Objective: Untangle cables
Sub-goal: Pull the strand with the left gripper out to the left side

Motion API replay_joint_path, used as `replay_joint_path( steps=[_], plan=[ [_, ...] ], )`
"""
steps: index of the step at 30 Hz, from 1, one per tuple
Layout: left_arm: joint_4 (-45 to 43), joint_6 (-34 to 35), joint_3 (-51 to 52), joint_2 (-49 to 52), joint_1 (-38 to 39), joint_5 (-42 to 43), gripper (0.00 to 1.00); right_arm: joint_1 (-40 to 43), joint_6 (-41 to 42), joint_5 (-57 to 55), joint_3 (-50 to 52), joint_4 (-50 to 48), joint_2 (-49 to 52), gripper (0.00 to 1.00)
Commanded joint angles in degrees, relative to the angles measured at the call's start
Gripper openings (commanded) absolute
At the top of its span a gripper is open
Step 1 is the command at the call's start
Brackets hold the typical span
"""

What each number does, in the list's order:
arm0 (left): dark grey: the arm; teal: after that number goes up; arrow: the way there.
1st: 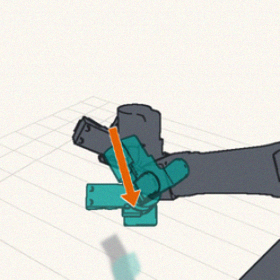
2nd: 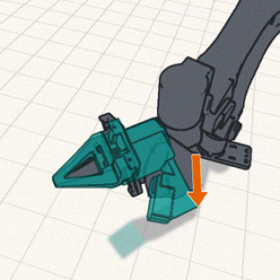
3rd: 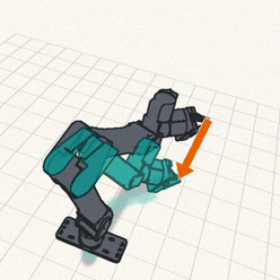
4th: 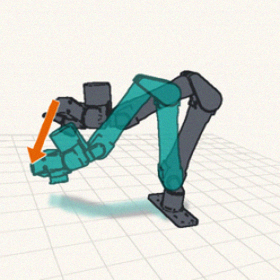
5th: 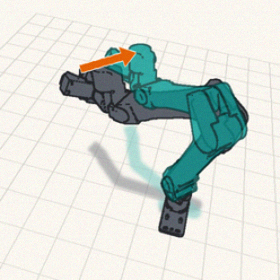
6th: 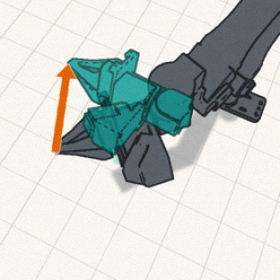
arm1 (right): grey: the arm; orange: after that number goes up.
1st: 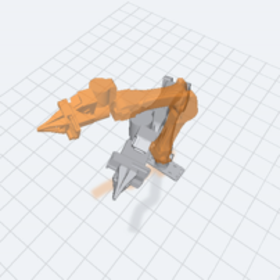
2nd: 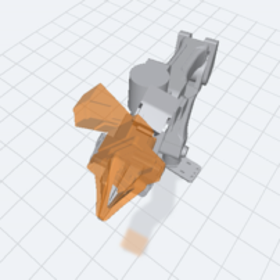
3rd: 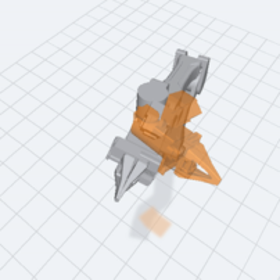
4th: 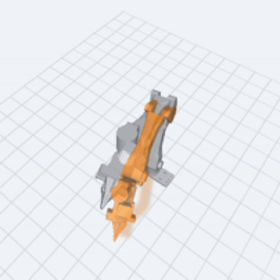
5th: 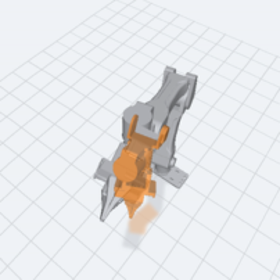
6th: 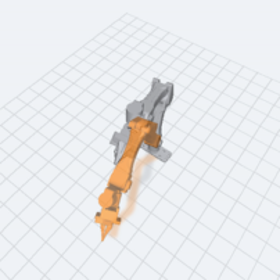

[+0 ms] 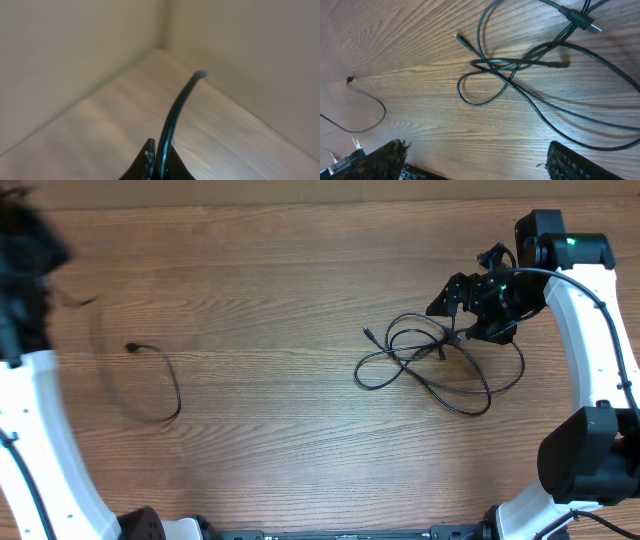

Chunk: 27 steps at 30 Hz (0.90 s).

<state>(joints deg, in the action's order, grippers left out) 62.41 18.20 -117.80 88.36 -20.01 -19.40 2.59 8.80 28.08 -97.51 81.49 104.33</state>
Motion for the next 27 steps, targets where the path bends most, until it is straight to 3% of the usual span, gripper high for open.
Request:
replay_joint_path(
  steps=[1,5,15,18,21,23,27],
  plan=[
    [-0.24,6.01,-0.31,0.37,-9.18,-4.74,0.07,-0.28,-0.31,-1.07,-1.14,0.48,-0.15,0.88],
    [-0.44,6.29,0.24,0.46,-13.81,-5.01,0.07,-0.28,-0.28,-1.22,-1.14,0.79,-0.15,0.89],
    [-1.92,6.05,2.82,6.47,-13.7,0.52,0.12,-0.28,-0.31,-1.66,-1.14,1.77,-0.15,0.88],
    [-2.49,3.32,2.82,9.09,-12.68,1.44,0.21,-0.28,-0.31,-1.66,-1.14,1.75,-0.15,0.88],
    [-2.43,2.75,2.82,10.43,-11.06,1.49,0.47,-0.28,-0.31,-1.7,-1.14,1.73,-0.15,0.88],
    [-2.49,2.73,2.78,10.27,-9.03,1.49,0.59,-0.28,-0.28,-3.28,-1.14,1.64,-0.15,0.88],
    [-1.77,-1.92,2.78,7.85,-2.73,8.2,0.56,-0.28,-0.24,-7.82,-1.14,1.18,-0.15,0.89]
  ],
)
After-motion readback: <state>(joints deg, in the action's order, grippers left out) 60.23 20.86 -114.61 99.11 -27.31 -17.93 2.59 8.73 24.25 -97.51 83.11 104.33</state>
